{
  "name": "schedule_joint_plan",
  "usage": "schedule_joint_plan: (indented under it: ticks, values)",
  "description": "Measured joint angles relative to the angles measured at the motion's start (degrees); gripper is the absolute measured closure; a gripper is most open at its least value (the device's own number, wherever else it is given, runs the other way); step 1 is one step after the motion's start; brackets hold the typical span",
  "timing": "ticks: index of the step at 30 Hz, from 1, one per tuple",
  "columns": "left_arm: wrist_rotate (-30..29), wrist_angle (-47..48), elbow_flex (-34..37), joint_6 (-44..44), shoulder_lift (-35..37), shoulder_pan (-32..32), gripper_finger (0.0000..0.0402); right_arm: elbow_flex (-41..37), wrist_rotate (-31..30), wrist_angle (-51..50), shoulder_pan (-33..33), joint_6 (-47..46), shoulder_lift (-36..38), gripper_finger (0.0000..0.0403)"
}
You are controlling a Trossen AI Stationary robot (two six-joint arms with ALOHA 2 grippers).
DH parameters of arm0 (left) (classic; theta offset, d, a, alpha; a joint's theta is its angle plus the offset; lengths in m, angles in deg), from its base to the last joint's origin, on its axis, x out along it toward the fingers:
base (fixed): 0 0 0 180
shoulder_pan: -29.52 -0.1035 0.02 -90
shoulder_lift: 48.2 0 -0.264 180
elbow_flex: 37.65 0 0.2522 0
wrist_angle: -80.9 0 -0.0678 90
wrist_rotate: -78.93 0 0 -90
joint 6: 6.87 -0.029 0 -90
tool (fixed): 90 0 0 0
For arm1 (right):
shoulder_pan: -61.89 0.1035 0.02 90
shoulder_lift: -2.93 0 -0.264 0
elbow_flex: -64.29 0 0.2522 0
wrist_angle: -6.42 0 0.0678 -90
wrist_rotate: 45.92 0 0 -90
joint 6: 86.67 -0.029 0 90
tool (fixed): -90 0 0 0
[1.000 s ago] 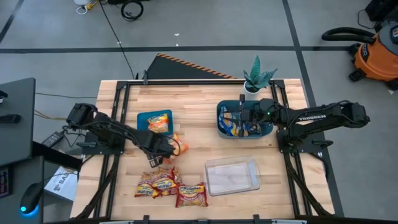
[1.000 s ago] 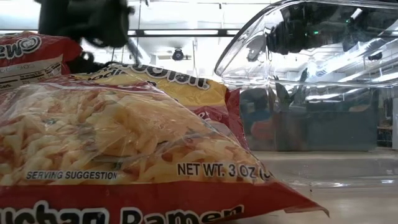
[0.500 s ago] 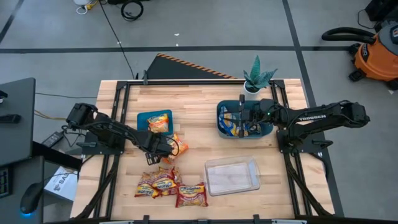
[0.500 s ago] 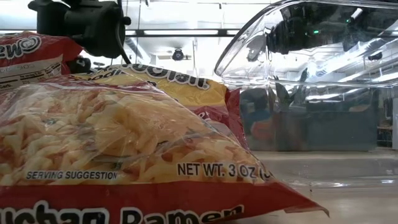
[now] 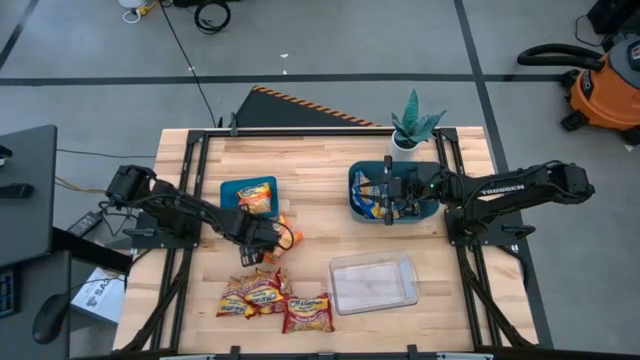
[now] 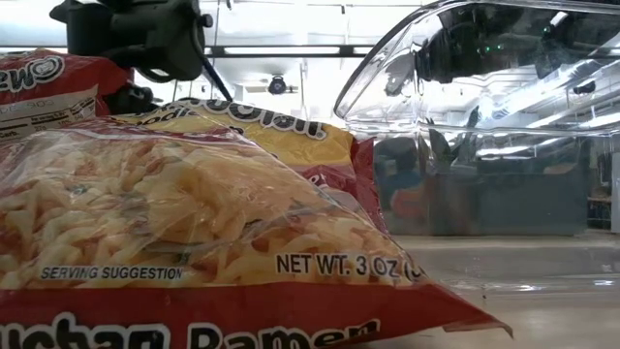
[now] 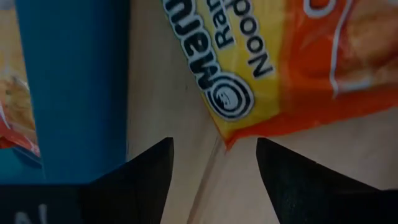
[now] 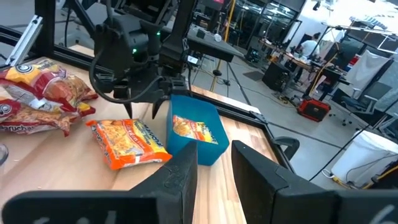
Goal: Sort Maruchan noodles
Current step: Put the orange noodle pack into the blue bin
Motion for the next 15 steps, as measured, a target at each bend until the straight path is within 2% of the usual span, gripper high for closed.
schedule_joint_plan:
  ticks: [7, 15]
  values:
    - [-0.3, -0.4, 0.1, 0.4, -0.1, -0.9, 0.0166, 0.0, -0.2, 0.2, 0.0, 0.1, 0.0, 0.0298]
    - [1.6, -8.1, 6.1, 0.0, 0.3, -2.8, 0.0167, 0.0, -0.2, 0.0, 0.0, -0.1, 0.0, 0.0298]
